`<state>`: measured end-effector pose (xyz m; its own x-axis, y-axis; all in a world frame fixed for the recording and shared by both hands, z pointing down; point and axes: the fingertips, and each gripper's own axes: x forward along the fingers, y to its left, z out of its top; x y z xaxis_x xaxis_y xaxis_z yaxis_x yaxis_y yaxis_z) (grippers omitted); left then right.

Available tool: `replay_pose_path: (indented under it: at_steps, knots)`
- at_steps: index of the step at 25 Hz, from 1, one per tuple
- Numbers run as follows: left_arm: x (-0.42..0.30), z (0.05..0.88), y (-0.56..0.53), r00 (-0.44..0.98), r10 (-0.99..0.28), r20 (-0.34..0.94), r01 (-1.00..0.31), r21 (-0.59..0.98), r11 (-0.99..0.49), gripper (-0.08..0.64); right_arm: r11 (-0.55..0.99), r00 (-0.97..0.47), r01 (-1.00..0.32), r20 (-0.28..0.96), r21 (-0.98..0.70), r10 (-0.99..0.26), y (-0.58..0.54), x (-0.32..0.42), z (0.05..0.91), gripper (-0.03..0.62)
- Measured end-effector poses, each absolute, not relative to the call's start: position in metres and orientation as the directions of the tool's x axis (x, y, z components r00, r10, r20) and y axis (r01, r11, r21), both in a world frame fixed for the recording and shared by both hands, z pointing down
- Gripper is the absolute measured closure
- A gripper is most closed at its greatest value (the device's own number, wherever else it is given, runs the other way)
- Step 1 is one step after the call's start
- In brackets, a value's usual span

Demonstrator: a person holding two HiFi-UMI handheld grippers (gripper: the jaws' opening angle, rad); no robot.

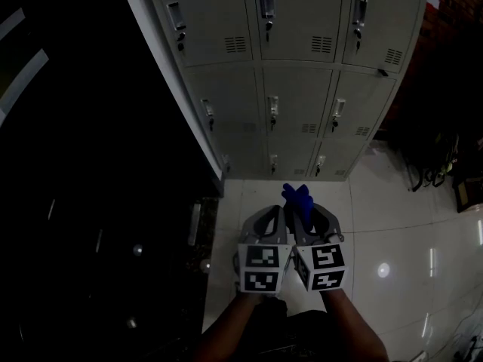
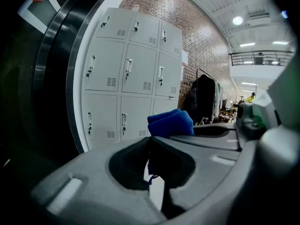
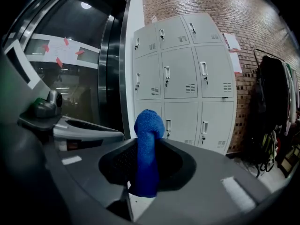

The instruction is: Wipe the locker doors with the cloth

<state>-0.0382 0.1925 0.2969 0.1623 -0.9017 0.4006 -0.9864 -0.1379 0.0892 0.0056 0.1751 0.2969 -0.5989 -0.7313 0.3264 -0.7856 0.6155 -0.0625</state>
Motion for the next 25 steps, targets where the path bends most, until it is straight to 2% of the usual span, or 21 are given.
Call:
replay_pose_path:
  at_steps: [9,25]
  knots:
    - [-0.077,0.295,0.127,0.175,-0.910,0.377,-0.984,0.107,-0.145,0.557,0.624,-0.608,-0.780,0.289,-0.043,-0.740,0.104,-0.041,0.290,0.506]
    - [-0.139,0.287,-0.052,0.064,-0.926,0.372,-0.996,0.087,-0.034,0.557,0.664,-0.655,-0.748,0.175,-0.010,-0.735,-0.105,-0.106,0.279,0.508]
